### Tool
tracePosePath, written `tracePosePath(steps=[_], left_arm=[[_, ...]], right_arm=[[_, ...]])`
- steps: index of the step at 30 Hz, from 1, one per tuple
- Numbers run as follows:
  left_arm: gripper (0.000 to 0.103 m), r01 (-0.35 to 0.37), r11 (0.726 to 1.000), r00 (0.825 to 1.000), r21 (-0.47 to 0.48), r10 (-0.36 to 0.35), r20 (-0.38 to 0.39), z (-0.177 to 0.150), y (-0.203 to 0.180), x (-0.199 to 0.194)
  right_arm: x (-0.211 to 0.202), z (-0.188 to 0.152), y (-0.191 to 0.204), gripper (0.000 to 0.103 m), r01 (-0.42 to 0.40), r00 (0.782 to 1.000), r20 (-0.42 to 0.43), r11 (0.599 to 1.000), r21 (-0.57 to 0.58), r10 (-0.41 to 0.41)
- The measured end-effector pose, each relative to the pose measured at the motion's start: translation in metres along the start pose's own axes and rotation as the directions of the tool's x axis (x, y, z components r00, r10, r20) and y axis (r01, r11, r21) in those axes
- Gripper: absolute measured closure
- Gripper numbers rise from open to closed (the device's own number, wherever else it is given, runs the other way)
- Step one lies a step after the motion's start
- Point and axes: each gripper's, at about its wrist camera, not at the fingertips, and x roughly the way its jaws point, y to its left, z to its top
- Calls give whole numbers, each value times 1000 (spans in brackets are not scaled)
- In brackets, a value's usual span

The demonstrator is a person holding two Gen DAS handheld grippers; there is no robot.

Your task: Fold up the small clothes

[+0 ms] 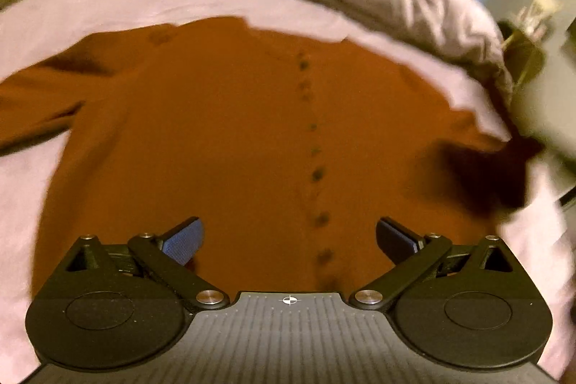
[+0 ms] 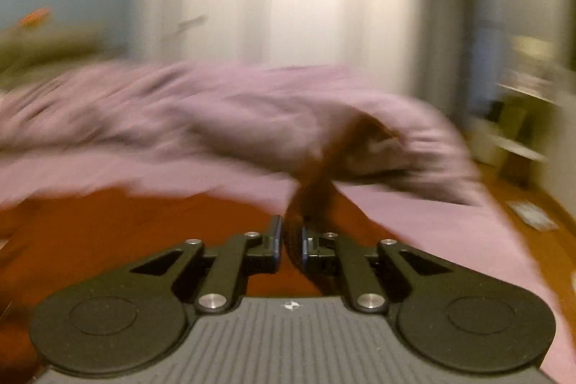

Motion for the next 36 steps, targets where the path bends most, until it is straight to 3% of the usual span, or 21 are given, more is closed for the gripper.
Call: tracePosePath(steps=[1, 2, 6, 8, 11, 13, 17, 18, 20, 24, 26, 27, 30, 32, 36], left_arm=[[0, 59, 998, 998, -24, -59, -4, 8, 0, 4], [0, 117, 992, 993, -55, -118, -12, 17, 1, 10], [0, 238, 962, 969, -132, -244, -32, 47, -2, 45], [0, 290, 942, 953, -166, -301, -39, 57, -9, 66], [8, 326, 915, 934, -237, -351, -72, 59, -15, 97], [22, 314, 915, 930, -254, -350, -111, 57, -20, 114], [28, 292, 927, 925, -234, -336, -175, 57, -23, 134], [35, 267, 930, 932, -251, -316, -178, 57, -21, 135], [35, 281, 915, 928, -291, -336, -159, 59, -18, 133], [40, 281, 925, 925, -256, -332, -184, 59, -21, 140], [71, 285, 929, 922, -238, -333, -197, 61, -23, 145], [95, 272, 932, 920, -239, -325, -219, 61, -23, 150], [95, 268, 932, 921, -246, -322, -218, 64, -24, 151], [96, 289, 935, 931, -206, -325, -168, 71, -28, 135], [96, 364, 921, 927, -143, -372, -37, 93, -21, 89]], right_arm=[[4, -6, 17, 79, -27, 999, -31, 999, -19, 27], [8, -14, 28, 76, -39, 998, -59, 999, -23, 37], [16, -50, 47, 76, -9, 987, -163, 1000, -8, 8], [13, -62, 44, 76, 11, 980, -198, 996, 88, 6], [10, -77, 27, 74, 22, 972, -233, 972, 234, 34], [1, -90, 25, 74, 33, 967, -252, 958, 286, 42], [-1, -104, 22, 73, 38, 960, -274, 937, 346, 62], [-3, -106, 21, 73, 37, 960, -274, 936, 349, 64], [-3, -108, 23, 73, 38, 959, -276, 936, 350, 64], [-4, -107, 22, 69, 29, 962, -264, 929, 369, 75], [-3, -107, 23, 69, 27, 962, -261, 928, 370, 76], [-3, -107, 24, 69, 26, 963, -260, 927, 374, 77], [-3, -105, 24, 69, 18, 963, -253, 919, 393, 90], [-1, -103, 23, 69, 12, 963, -252, 915, 402, 98], [9, -97, 14, 69, 12, 964, -243, 901, 435, 104]])
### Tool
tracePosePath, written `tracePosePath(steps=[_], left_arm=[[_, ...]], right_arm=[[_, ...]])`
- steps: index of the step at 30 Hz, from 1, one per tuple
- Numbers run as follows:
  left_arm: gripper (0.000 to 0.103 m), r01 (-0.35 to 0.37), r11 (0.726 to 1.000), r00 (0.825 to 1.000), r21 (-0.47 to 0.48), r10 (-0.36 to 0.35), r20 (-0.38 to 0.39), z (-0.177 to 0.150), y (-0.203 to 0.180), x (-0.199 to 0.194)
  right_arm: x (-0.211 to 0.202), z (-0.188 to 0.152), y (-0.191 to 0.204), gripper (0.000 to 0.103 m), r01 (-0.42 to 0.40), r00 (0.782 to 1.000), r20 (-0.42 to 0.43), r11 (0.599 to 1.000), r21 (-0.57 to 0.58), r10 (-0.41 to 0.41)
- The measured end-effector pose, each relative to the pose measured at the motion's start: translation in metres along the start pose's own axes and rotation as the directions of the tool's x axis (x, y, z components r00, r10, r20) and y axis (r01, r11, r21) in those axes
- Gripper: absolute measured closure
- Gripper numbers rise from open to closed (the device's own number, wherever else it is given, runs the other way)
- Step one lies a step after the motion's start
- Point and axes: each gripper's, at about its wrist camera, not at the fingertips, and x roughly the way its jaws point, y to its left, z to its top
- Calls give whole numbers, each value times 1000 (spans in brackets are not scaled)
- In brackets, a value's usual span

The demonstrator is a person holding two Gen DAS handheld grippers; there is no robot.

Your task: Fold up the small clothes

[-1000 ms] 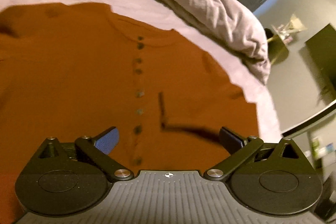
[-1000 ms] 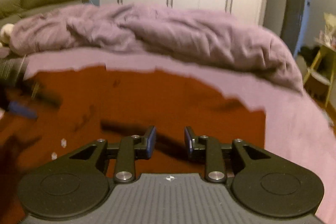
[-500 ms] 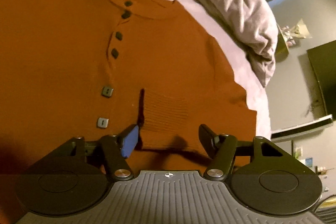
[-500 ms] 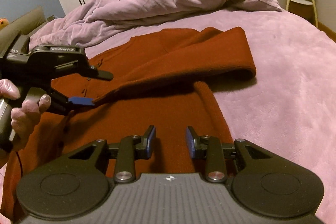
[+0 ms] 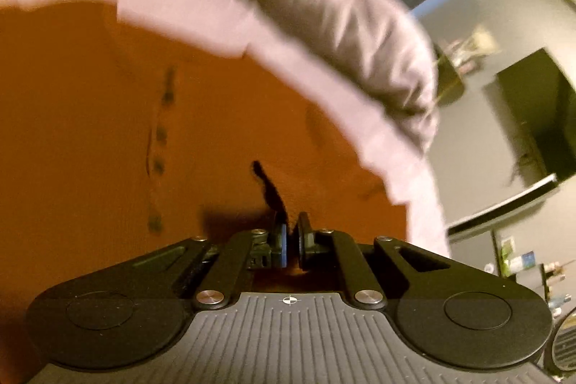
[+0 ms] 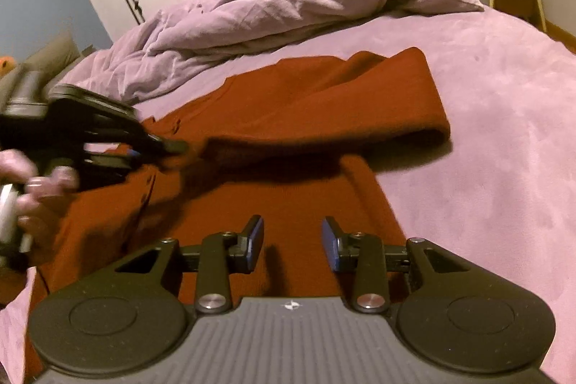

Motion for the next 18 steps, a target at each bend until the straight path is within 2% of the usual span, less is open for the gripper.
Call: tracePosePath(steps=[2, 5, 8, 10, 12, 18], left_arm=[[96, -23, 999, 998, 38, 21, 63, 10, 4, -23], [96, -140, 989, 983, 42, 134, 123, 21, 33, -47], [96, -275, 961, 953, -17, 274, 130, 22, 77, -56], [96, -336, 941, 936, -43, 339, 101, 17, 100, -56], [95, -341, 937, 935, -76, 347, 76, 10, 120, -56], [86, -230, 954, 965, -190, 249, 80, 11, 139, -49]], right_arm=[[7, 8, -2, 69, -23, 1000, -1, 999, 41, 23], [19, 18, -7, 68, -73, 997, -1, 990, 123, 74], [35, 26, -14, 68, -93, 995, -3, 972, 217, 96], [45, 29, -19, 68, -112, 993, -4, 952, 284, 118], [55, 32, -25, 68, -135, 990, 7, 923, 359, 142], [78, 41, -39, 68, -175, 983, 50, 842, 511, 174]])
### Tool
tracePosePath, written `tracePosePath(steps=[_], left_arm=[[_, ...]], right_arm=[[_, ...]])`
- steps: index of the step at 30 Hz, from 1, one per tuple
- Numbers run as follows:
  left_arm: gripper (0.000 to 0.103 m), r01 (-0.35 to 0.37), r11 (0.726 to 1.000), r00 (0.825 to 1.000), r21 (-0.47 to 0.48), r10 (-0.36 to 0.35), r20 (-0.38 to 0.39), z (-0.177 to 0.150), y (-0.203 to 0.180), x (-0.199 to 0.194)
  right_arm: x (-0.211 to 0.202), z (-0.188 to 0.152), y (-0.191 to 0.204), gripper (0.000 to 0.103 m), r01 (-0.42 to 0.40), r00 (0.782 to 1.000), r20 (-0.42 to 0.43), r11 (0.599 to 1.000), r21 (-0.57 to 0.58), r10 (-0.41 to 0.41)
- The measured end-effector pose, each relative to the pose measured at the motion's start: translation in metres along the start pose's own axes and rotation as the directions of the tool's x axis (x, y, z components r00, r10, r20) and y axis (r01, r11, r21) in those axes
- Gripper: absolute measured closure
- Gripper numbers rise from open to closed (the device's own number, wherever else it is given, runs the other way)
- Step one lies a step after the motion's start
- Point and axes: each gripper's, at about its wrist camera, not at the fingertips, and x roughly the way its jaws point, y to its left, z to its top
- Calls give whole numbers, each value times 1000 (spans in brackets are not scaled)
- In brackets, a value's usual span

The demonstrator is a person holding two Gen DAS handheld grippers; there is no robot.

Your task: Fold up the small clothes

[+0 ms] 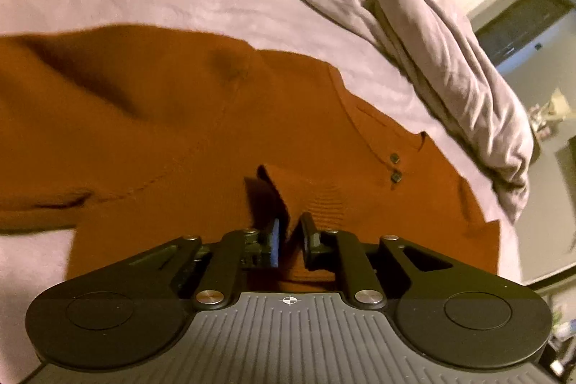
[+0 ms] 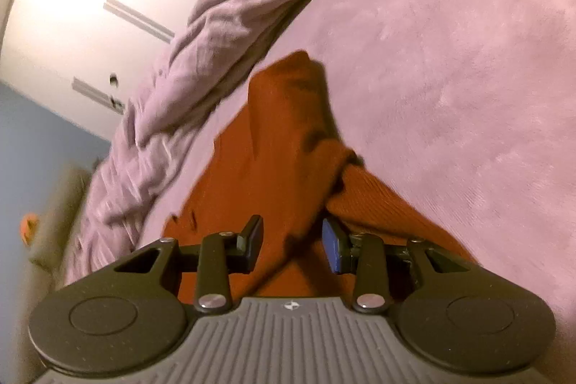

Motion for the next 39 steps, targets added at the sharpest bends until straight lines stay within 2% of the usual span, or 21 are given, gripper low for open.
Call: tracePosePath(steps=[3, 4, 5, 8, 12, 15, 20, 23, 25, 27, 30, 33, 35, 36, 37, 38, 39], left_arm=[[85, 46, 999, 999, -19, -47, -21, 5, -1, 7], [95, 57, 998, 998, -6, -57, -23, 5, -1, 8], [95, 56, 998, 998, 20, -56, -22, 3, -2, 6], [96, -3, 992, 999, 126, -1, 33, 4, -17, 0], [96, 2, 990, 993, 138, -18, 116, 15, -21, -20], [96, -14, 989, 983, 149, -13, 181, 27, -23, -36], [96, -44, 990, 976, 134, 14, 216, 38, -11, -48], [97, -85, 989, 978, 122, 59, 199, 35, 2, -45], [101, -103, 989, 978, 105, 81, 194, 33, 13, -44], [102, -131, 988, 974, 87, 112, 195, 31, 24, -42], [102, -127, 990, 981, 62, 116, 157, 29, 38, -37], [101, -129, 990, 984, 53, 121, 128, 24, 41, -37], [97, -102, 993, 989, 65, 94, 114, 22, 39, -38], [92, -94, 992, 990, 78, 85, 111, 20, 36, -39], [78, -82, 993, 992, 89, 73, 105, 19, 34, -38], [70, -68, 993, 994, 96, 59, 93, 18, 32, -37], [54, -54, 994, 995, 97, 46, 86, 17, 30, -36]], right_arm=[[6, 7, -4, 68, -20, 1000, 22, 997, 70, 19], [7, 8, -5, 68, -28, 999, 28, 996, 84, 26], [8, 10, -5, 68, -35, 999, 35, 994, 99, 32], [11, 15, -9, 68, -54, 997, 58, 989, 141, 47], [11, 25, -18, 72, -67, 994, 96, 979, 192, 49], [14, 28, -21, 76, -56, 995, 87, 979, 196, 40], [21, 23, -4, 77, 2, 998, 58, 998, 57, -6], [25, 19, 2, 77, 21, 998, 57, 1000, 21, -22], [26, 20, 3, 78, 28, 998, 60, 999, 24, -29], [26, 20, 7, 94, 56, 997, 61, 998, -4, -56], [26, 15, 16, 96, 122, 991, 72, 982, -144, -113], [27, 10, 20, 96, 163, 986, 67, 960, -227, -152], [25, 9, 24, 95, 174, 985, 52, 947, -270, -166], [22, 9, 26, 95, 176, 984, 45, 942, -285, -170], [18, 8, 29, 95, 184, 983, 43, 934, -307, -180], [13, 7, 33, 93, 193, 981, 44, 924, -330, -189], [6, 4, 36, 93, 203, 979, 51, 914, -351, -197]])
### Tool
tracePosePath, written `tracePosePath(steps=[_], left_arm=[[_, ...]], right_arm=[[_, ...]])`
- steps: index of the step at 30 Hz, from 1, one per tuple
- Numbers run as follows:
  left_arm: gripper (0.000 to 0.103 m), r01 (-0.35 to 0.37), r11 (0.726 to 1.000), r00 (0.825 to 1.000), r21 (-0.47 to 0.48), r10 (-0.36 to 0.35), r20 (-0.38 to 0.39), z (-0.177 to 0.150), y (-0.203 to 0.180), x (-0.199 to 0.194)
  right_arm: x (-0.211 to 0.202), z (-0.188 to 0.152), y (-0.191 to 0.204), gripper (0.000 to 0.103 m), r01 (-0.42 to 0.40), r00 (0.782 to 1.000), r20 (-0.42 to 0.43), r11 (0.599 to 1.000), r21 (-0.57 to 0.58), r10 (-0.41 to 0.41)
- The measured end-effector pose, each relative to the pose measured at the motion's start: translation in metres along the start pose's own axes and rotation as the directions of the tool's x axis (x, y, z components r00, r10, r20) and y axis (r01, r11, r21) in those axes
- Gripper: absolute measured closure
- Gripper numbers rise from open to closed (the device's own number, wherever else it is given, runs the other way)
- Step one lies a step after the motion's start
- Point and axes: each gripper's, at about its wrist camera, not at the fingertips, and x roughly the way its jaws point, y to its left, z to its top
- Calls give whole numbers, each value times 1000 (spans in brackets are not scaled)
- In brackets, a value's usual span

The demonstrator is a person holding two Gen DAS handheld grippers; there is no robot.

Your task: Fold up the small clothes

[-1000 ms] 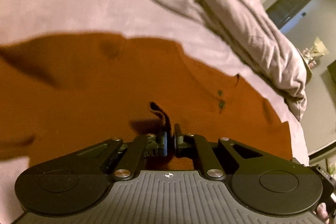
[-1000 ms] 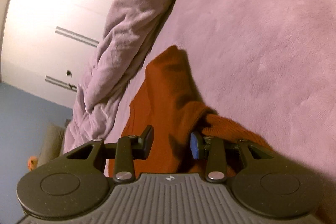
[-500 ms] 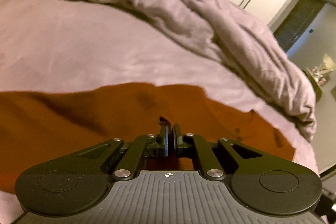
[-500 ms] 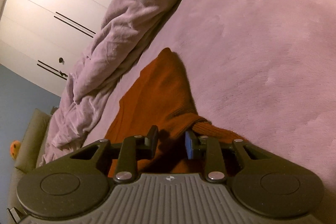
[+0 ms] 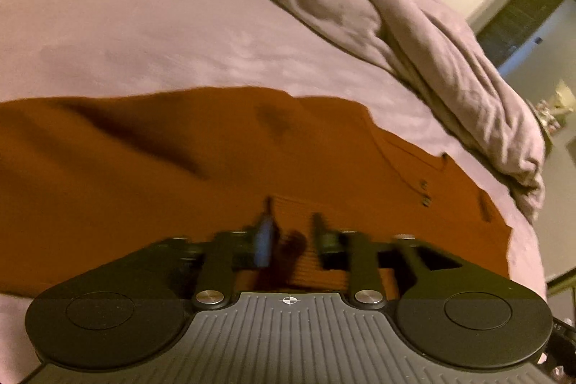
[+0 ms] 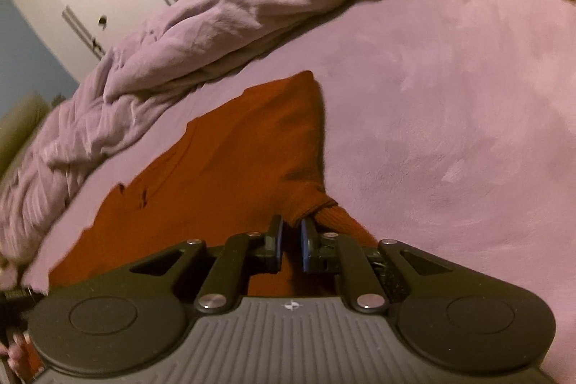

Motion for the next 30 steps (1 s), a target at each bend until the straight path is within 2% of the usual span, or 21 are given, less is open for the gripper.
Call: tracePosePath(steps=[1, 3, 5, 6, 7, 12, 16, 20, 22, 25, 29, 30], left_arm=[[50, 8, 1000, 1000, 0, -8, -8, -1, -1, 2], [53, 9, 1000, 999, -5, -9, -31, -4, -3, 9], [67, -8, 1000, 999, -13, 7, -50, -7, -4, 15], [92, -24, 1000, 998, 2, 24, -57, -8, -7, 18], [94, -40, 999, 997, 22, 41, -61, -8, -9, 20], [96, -62, 992, 998, 114, 60, 23, -7, -26, 9], [96, -77, 989, 995, 128, 67, 76, -5, -29, 2], [95, -152, 976, 988, 153, 148, 36, -12, -28, 17], [91, -178, 973, 984, 146, 176, 24, -15, -29, 19], [87, -182, 977, 983, 113, 179, 40, -17, -30, 6], [85, -172, 978, 983, 119, 163, 80, -25, -42, -11], [78, -162, 978, 985, 129, 153, 75, -27, -47, -11]], right_arm=[[-7, 0, 2, 93, 10, 1000, 10, 1000, -21, -9], [-18, 0, 9, 93, 20, 999, 39, 997, -68, -17], [-26, 0, 21, 93, 44, 996, 82, 991, -123, -34], [-26, 1, 26, 93, 45, 995, 90, 988, -149, -32], [-24, 1, 32, 93, 47, 995, 90, 983, -176, -31], [5, -2, 60, 93, 48, 999, 25, 961, -273, -43], [28, -15, 76, 93, 66, 996, -32, 934, -352, -83], [32, -35, 90, 93, 82, 994, -27, 886, -457, -106], [34, -41, 94, 93, 98, 992, -18, 860, -501, -123], [32, -41, 97, 93, 102, 990, -26, 849, -519, -135], [26, -43, 104, 93, 91, 990, -46, 837, -539, -136], [28, -45, 107, 93, 90, 989, -50, 831, -549, -140]])
